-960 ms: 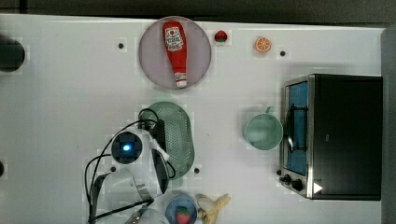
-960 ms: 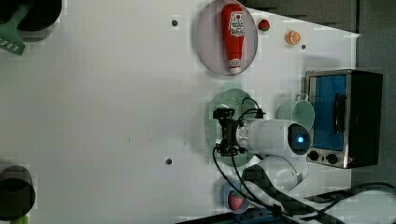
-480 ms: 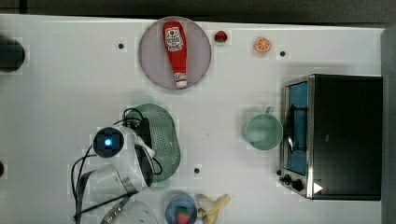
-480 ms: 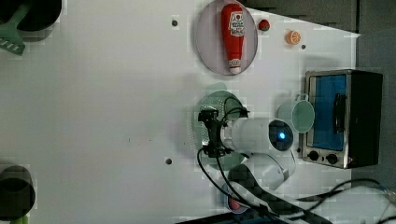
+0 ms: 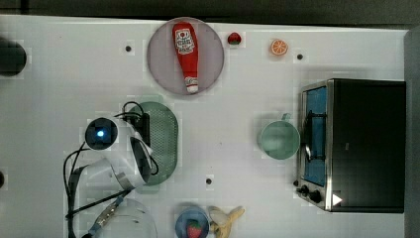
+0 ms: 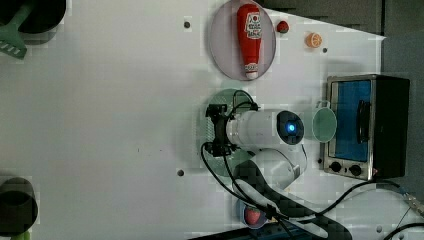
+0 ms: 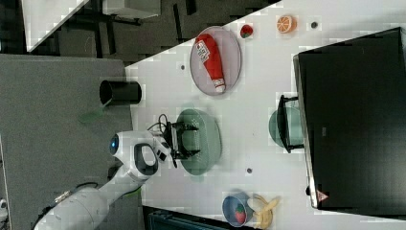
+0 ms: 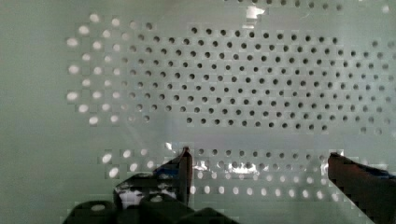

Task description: Drag strainer right to left.

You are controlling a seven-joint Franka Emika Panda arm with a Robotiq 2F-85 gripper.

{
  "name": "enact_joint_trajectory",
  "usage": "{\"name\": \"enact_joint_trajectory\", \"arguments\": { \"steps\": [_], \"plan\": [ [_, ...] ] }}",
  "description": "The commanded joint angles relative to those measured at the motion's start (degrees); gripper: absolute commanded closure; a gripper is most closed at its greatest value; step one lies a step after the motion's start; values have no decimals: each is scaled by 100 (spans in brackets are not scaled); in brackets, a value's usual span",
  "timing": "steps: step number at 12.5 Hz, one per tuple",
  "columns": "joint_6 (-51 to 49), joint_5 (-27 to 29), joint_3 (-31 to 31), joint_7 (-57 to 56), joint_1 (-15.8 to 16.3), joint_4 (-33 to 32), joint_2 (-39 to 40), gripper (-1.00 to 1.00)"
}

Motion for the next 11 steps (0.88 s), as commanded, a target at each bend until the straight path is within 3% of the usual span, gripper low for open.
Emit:
{"name": "enact_joint_trajectory", "arguments": {
  "steps": [1, 11],
  "plan": [
    [-30, 95, 194, 803, 454, 390, 70, -100],
    [-348, 676, 202, 1047, 1148, 1434, 638, -100]
  ]
}}
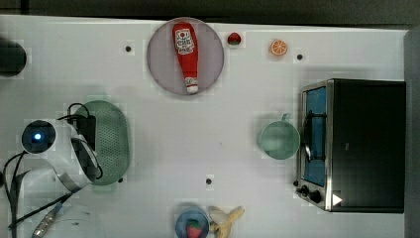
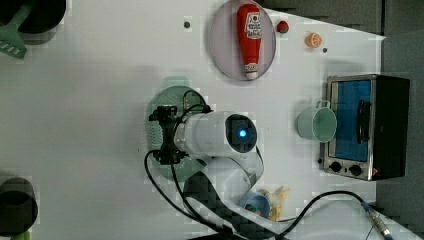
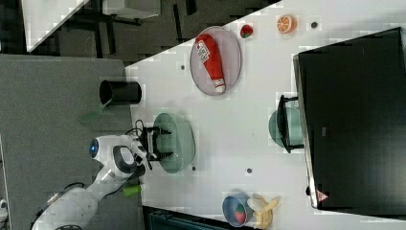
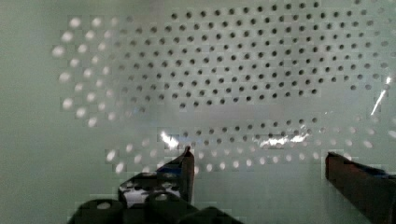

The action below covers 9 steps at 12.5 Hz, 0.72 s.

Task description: Drag strainer right to left.

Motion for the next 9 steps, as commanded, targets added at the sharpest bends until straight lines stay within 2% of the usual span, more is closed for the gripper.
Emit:
{"name": "enact_joint_trajectory", "arguments": {
  "steps": [1, 6, 9],
  "plan": [
    [19, -72, -21, 375, 83, 90, -16, -100],
    [-75, -2, -53, 410, 170, 147, -118, -100],
    [-1109, -2, -182, -83, 142, 147, -763, -100]
  ]
}}
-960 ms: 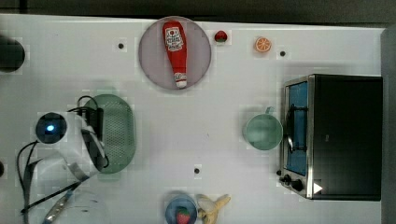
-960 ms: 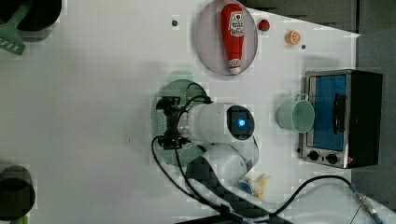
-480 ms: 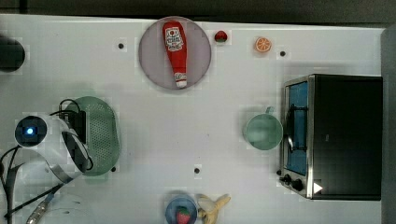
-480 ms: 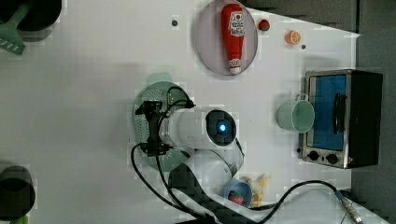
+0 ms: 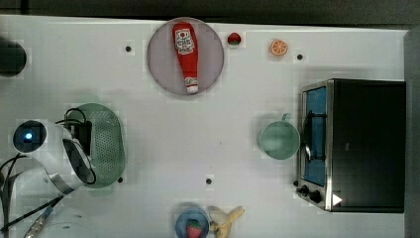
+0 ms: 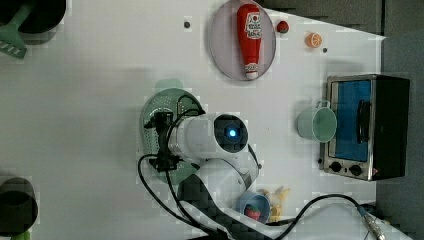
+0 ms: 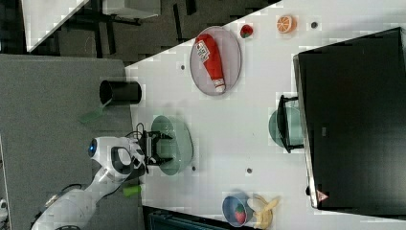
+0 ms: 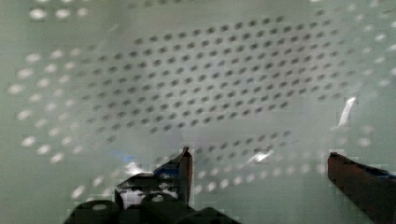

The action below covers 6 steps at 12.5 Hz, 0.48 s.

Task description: Drag strainer right to left.

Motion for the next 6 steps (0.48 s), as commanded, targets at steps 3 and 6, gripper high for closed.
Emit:
{"name": "enact_joint_trajectory", "arguments": {
  "steps": [3, 6],
  "plan": [
    [-1864, -71, -429, -1214, -144, 12, -1862, -100],
    [-3044, -78, -1026, -2564, -251, 9, -3080, -100]
  ]
}}
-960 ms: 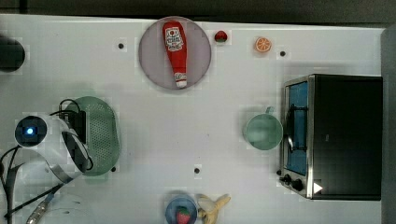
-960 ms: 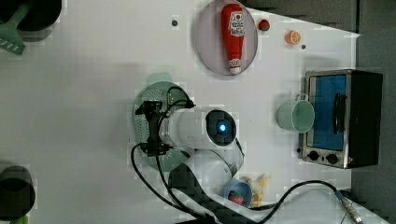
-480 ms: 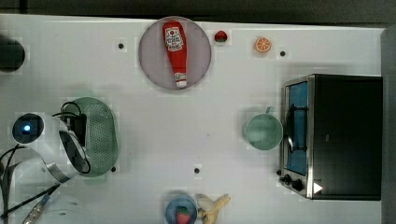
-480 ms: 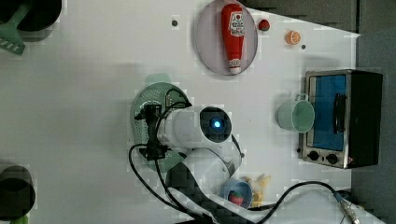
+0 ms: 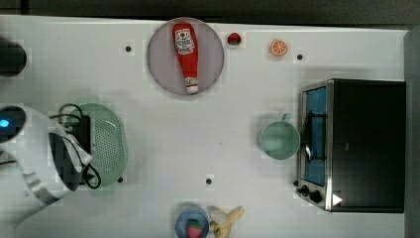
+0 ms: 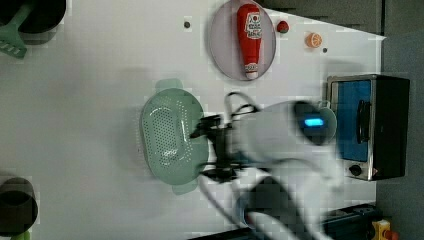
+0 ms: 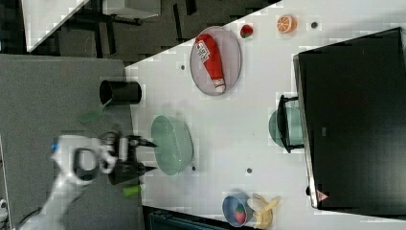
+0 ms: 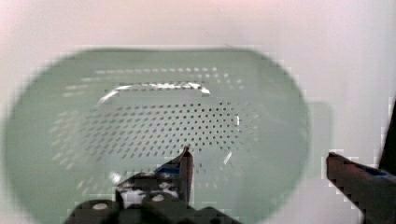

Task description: Drag strainer right to left.

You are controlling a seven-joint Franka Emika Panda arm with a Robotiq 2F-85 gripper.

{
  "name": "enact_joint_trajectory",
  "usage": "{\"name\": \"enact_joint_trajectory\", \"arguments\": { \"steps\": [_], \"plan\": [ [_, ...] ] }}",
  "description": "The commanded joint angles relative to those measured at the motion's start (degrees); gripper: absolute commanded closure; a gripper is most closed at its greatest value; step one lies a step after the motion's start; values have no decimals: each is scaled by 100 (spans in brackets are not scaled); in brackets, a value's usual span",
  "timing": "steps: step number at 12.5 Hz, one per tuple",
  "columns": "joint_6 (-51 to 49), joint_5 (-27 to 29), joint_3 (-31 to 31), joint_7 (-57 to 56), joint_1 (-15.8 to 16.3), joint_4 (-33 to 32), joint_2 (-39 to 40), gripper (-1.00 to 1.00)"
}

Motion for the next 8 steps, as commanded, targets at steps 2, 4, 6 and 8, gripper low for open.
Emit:
{"name": "enact_joint_trajectory", "arguments": {
  "steps": [2, 4, 6, 8],
  "plan": [
    [-1092, -196, -953, -2072, -330, 273, -1773, -100],
    [-1680, -442, -1484, -2998, -429, 275, -2485, -100],
    [-2136, -1010, -2007, -4109, -537, 273, -3079, -100],
    [-2450, -1633, -2485, -5082, -630, 273, -3505, -100]
  ]
}}
